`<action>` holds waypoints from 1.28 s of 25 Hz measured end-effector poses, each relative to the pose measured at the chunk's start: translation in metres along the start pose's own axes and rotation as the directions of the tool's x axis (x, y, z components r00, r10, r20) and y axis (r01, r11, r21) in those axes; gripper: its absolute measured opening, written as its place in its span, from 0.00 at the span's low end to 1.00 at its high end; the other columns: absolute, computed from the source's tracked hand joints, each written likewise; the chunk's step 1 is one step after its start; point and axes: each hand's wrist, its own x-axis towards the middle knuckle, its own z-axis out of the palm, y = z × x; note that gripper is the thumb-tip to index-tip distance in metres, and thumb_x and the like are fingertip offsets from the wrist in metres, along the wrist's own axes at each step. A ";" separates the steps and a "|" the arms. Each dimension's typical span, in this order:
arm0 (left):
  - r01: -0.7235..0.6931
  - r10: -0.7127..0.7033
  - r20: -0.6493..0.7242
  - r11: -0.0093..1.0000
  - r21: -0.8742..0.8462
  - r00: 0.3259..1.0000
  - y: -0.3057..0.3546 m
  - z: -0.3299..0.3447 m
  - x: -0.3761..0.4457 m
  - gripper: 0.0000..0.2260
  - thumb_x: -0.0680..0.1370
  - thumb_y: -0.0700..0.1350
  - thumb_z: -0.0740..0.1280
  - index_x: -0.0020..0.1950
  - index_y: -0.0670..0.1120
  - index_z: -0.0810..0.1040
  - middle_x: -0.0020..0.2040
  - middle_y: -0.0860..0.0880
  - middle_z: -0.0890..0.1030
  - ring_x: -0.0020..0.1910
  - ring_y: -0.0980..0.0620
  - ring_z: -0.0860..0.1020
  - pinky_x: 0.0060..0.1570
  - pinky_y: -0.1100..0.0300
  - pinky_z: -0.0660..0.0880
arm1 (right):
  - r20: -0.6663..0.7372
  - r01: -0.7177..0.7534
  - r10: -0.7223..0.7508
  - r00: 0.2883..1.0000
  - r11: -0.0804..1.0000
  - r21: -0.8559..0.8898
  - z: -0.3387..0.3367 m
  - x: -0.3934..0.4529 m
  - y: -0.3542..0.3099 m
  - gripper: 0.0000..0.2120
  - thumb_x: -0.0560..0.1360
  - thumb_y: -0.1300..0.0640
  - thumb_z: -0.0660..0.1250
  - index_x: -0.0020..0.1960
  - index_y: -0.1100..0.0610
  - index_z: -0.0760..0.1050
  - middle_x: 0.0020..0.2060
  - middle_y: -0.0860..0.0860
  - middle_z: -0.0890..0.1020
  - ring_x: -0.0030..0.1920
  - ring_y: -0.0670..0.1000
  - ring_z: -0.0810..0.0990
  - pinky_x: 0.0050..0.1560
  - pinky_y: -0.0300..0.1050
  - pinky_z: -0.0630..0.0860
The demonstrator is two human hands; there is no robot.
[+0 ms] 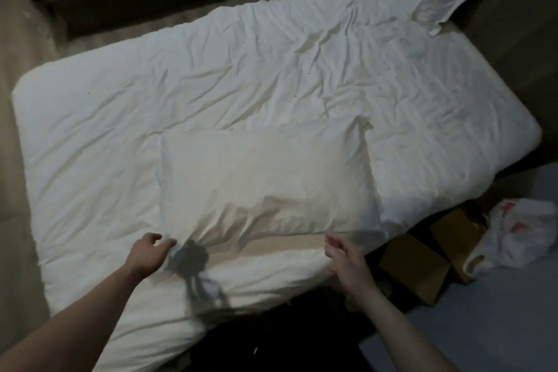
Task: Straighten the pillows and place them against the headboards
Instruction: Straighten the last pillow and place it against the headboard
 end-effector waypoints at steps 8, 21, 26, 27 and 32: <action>0.135 -0.137 -0.066 0.990 -0.027 0.988 0.025 0.021 0.027 0.33 0.77 0.51 0.75 0.75 0.36 0.69 0.72 0.33 0.74 0.70 0.35 0.74 0.63 0.47 0.70 | -0.054 -0.284 0.282 0.958 0.959 -0.022 -0.052 0.140 0.004 0.20 0.81 0.55 0.65 0.72 0.55 0.69 0.48 0.56 0.77 0.47 0.55 0.77 0.43 0.48 0.75; 0.055 -0.059 -0.058 0.996 -0.068 0.997 0.044 0.050 0.045 0.21 0.68 0.55 0.69 0.52 0.41 0.83 0.50 0.40 0.85 0.52 0.38 0.82 0.48 0.48 0.78 | -0.073 -0.348 0.439 0.896 0.793 0.500 -0.019 0.192 0.025 0.21 0.82 0.52 0.67 0.70 0.64 0.74 0.55 0.58 0.81 0.48 0.54 0.81 0.46 0.49 0.79; -0.278 0.219 -0.246 0.931 -0.237 0.944 0.135 -0.036 -0.056 0.14 0.81 0.53 0.70 0.42 0.43 0.81 0.37 0.44 0.84 0.39 0.44 0.82 0.38 0.51 0.75 | -0.412 0.036 0.035 0.910 0.986 0.162 -0.052 0.115 -0.099 0.22 0.82 0.53 0.66 0.69 0.68 0.75 0.65 0.63 0.80 0.59 0.62 0.80 0.51 0.46 0.72; -0.321 0.245 -0.272 0.902 -0.288 0.931 0.158 -0.055 -0.073 0.17 0.81 0.53 0.70 0.40 0.42 0.80 0.34 0.45 0.83 0.34 0.45 0.80 0.35 0.53 0.74 | -0.464 0.083 -0.041 0.885 0.994 0.070 -0.066 0.100 -0.123 0.23 0.82 0.52 0.65 0.67 0.70 0.77 0.65 0.64 0.80 0.62 0.64 0.79 0.52 0.47 0.70; -0.267 0.229 -0.136 0.829 -0.491 0.964 0.242 -0.093 -0.070 0.14 0.75 0.53 0.74 0.46 0.42 0.84 0.43 0.45 0.85 0.42 0.45 0.83 0.45 0.52 0.79 | -0.559 0.031 -0.134 0.819 0.981 -0.190 -0.135 0.060 -0.159 0.26 0.81 0.48 0.64 0.55 0.73 0.80 0.55 0.69 0.82 0.55 0.66 0.79 0.54 0.53 0.71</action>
